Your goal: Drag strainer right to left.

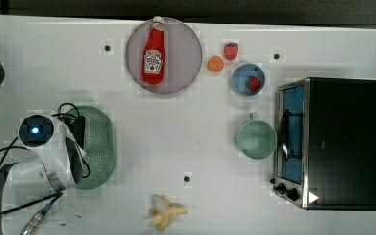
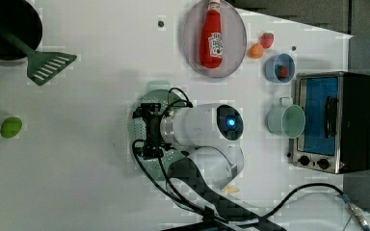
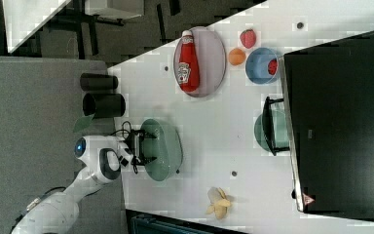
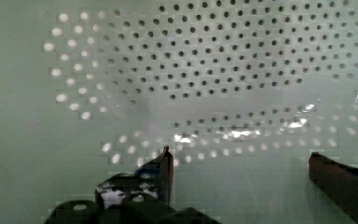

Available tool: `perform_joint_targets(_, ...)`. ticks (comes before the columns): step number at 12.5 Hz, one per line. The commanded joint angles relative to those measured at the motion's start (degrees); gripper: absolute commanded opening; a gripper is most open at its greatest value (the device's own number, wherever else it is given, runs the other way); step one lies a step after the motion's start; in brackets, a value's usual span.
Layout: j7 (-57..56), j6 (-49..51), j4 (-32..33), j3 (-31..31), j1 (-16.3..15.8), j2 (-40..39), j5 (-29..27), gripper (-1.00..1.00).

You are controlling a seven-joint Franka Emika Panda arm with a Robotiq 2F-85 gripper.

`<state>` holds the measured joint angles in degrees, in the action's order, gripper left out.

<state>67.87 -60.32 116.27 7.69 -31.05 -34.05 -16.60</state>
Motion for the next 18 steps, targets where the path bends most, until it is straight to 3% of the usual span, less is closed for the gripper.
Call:
perform_joint_targets(1, 4.08, -0.28, -3.14, 0.8, -2.52, -1.78, -0.15, 1.0)
perform_joint_targets(7, 3.82, -0.26, -6.35, 0.5, -4.15, -3.33, 0.31, 1.0)
perform_joint_targets(10, -5.38, 7.12, -5.42, -1.93, -4.05, 2.76, 2.8, 1.0)
perform_joint_targets(13, -20.85, 16.31, -5.46, -8.55, -3.75, 13.45, 7.55, 1.0)
perform_joint_targets(18, -48.46, 29.47, -7.36, -26.23, -2.39, 30.13, 11.3, 1.0)
